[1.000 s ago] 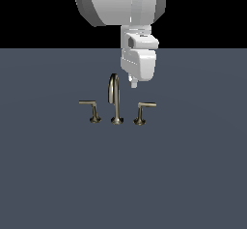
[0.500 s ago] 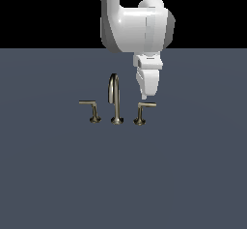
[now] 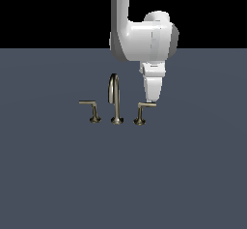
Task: Turn on the faucet by rotating a designated handle.
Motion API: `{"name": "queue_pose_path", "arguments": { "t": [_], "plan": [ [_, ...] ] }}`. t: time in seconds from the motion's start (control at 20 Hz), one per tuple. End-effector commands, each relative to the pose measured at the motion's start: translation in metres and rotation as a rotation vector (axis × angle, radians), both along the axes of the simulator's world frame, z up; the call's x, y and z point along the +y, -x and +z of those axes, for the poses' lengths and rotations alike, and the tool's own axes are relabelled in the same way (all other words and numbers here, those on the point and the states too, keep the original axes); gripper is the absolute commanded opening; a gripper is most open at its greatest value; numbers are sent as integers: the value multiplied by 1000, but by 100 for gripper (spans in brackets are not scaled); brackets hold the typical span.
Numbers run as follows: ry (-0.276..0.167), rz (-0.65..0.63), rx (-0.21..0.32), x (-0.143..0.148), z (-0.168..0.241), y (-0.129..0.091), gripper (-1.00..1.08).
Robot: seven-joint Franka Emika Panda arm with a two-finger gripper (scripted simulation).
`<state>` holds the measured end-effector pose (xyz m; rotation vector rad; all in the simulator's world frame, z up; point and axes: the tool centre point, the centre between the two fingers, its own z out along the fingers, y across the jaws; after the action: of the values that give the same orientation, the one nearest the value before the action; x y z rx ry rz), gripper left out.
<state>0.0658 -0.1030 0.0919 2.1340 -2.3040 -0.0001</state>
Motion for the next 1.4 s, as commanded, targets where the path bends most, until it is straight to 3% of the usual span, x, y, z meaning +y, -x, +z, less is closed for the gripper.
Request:
{"name": "queue_pose_path", "arguments": {
  "t": [0.0, 0.2, 0.8, 0.9, 1.35],
  "plan": [
    [0, -7, -1, -1, -1, -1, -100],
    [0, -7, 0, -1, -1, -1, -100],
    [-1, -7, -1, -18, -1, 36, -100],
    [-2, 0, -11, -11, -1, 28, -100],
    [-1, -4, -5, -6, -1, 57, -100]
  ]
}}
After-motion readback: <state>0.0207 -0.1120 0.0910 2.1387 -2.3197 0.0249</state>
